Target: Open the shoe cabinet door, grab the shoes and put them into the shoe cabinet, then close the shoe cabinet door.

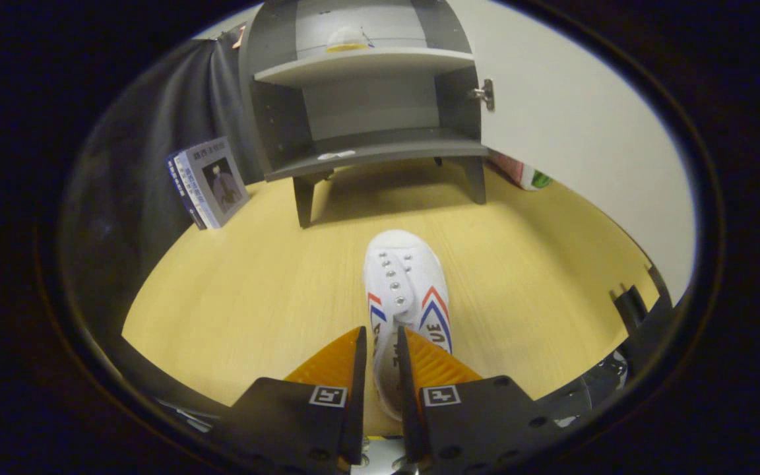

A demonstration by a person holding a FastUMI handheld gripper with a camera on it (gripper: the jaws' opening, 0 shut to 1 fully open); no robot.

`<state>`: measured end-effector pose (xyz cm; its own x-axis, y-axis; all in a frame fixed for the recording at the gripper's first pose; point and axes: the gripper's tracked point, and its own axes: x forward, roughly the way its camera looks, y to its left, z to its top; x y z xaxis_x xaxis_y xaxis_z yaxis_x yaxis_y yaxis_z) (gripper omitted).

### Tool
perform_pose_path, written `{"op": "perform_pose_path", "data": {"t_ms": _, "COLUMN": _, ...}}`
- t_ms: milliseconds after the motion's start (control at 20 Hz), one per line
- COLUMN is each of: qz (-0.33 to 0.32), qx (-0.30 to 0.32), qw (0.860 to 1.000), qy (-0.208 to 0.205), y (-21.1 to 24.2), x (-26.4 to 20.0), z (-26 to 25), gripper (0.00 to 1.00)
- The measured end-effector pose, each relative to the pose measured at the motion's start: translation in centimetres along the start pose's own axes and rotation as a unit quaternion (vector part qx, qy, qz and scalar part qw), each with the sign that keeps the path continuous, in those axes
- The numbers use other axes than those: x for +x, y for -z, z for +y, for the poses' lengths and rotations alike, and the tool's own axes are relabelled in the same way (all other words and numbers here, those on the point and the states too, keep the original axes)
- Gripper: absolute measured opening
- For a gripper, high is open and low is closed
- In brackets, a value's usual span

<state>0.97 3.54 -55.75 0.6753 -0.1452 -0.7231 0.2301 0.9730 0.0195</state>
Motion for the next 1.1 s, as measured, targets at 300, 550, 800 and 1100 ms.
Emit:
{"op": "perform_pose_path", "data": {"t_ms": 300, "qz": 0.019, "qx": -0.012, "qw": 1.0, "qy": 0.003, "y": 0.1, "x": 2.4, "z": 0.4, "gripper": 0.25}}
{"op": "perform_pose_path", "data": {"t_ms": 550, "qz": 0.012, "qx": -0.034, "qw": 0.999, "qy": 0.026, "y": -0.4, "x": 3.7, "z": 0.5, "gripper": 0.25}}
{"op": "perform_pose_path", "data": {"t_ms": 800, "qz": -0.002, "qx": -0.073, "qw": 0.996, "qy": 0.052, "y": -0.2, "x": 3.0, "z": 0.4, "gripper": 0.25}}
{"op": "perform_pose_path", "data": {"t_ms": 1100, "qz": -0.008, "qx": -0.008, "qw": 1.0, "qy": 0.0, "y": 0.0, "x": 3.9, "z": 0.6, "gripper": 0.03}}
